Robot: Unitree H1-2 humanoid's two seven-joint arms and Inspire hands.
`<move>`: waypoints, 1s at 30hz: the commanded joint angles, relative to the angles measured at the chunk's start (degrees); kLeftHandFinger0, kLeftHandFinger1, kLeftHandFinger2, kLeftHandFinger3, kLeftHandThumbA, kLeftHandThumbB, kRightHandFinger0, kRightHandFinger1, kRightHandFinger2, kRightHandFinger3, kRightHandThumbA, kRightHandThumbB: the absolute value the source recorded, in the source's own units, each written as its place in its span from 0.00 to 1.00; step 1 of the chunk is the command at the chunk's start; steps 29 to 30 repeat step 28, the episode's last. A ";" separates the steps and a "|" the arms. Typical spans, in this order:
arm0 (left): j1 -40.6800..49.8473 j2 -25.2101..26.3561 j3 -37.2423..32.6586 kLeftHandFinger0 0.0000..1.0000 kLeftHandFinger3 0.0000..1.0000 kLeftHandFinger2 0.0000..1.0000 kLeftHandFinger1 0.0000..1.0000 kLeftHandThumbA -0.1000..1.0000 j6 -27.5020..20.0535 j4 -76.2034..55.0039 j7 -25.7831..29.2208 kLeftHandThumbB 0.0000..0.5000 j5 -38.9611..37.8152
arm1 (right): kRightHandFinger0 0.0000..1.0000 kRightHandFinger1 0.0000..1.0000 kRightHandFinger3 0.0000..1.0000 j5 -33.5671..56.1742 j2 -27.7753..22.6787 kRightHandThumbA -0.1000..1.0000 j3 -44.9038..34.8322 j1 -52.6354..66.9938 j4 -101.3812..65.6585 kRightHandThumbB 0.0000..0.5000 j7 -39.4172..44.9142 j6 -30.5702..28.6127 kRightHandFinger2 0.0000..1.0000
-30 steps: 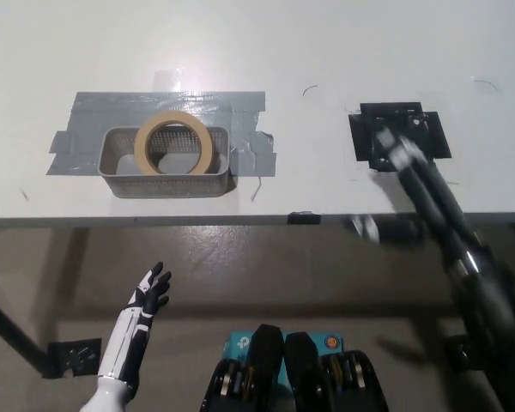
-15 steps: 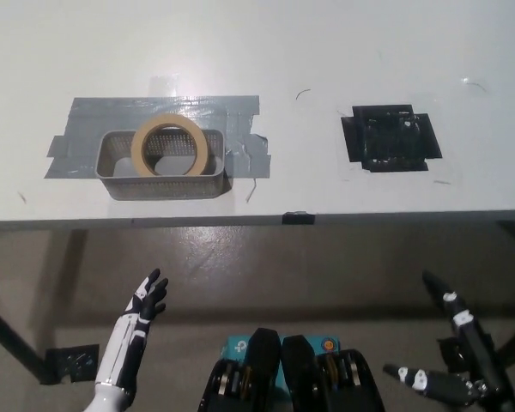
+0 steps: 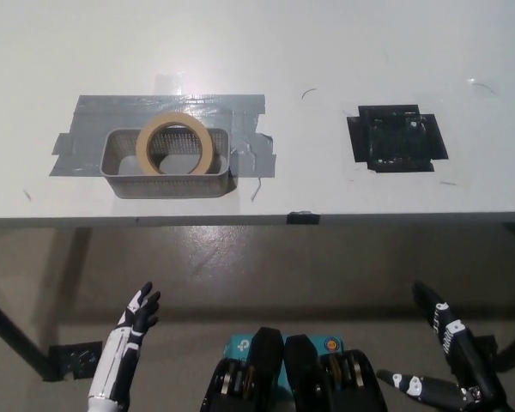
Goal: The robot picks the tape placed on the black area with right hand and places it in the small grey container.
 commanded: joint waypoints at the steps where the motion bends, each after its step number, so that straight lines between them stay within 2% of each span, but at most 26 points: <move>1: 0.84 0.64 0.81 1.00 1.00 1.00 1.00 1.00 -1.68 -1.27 0.65 0.18 -0.07 | 1.00 1.00 1.00 1.49 0.30 1.00 -0.90 -0.24 -0.92 0.64 1.38 -2.85 1.00; 7: 1.48 0.42 1.13 1.00 1.00 1.00 1.00 0.98 -2.36 -0.95 0.83 0.16 -0.05 | 1.00 1.00 1.00 0.63 0.10 1.00 -0.93 -0.53 -1.18 0.60 1.79 -2.50 1.00; 11: 1.60 0.17 1.16 1.00 1.00 1.00 1.00 0.95 -2.06 -0.94 0.79 0.15 0.07 | 1.00 1.00 1.00 0.63 -0.06 1.00 -0.96 -0.94 -0.72 0.53 2.21 -2.62 1.00; 17: 1.73 0.32 1.17 1.00 1.00 1.00 1.00 0.95 -1.78 -0.75 0.38 0.14 -0.22 | 1.00 1.00 1.00 0.23 0.25 1.00 -0.90 -1.13 -0.64 0.55 2.31 -1.99 1.00; 22: 1.09 0.09 1.12 1.00 1.00 1.00 1.00 0.94 -1.82 -0.25 0.78 0.16 0.24 | 1.00 1.00 1.00 0.23 -0.01 1.00 -1.09 -1.91 -0.49 0.52 2.60 -1.65 1.00; 30: 1.98 0.30 1.35 1.00 1.00 1.00 1.00 0.93 -1.81 -0.51 1.09 0.13 0.79 | 1.00 1.00 1.00 0.03 0.25 1.00 -1.11 -1.29 -0.38 0.53 2.43 -1.86 1.00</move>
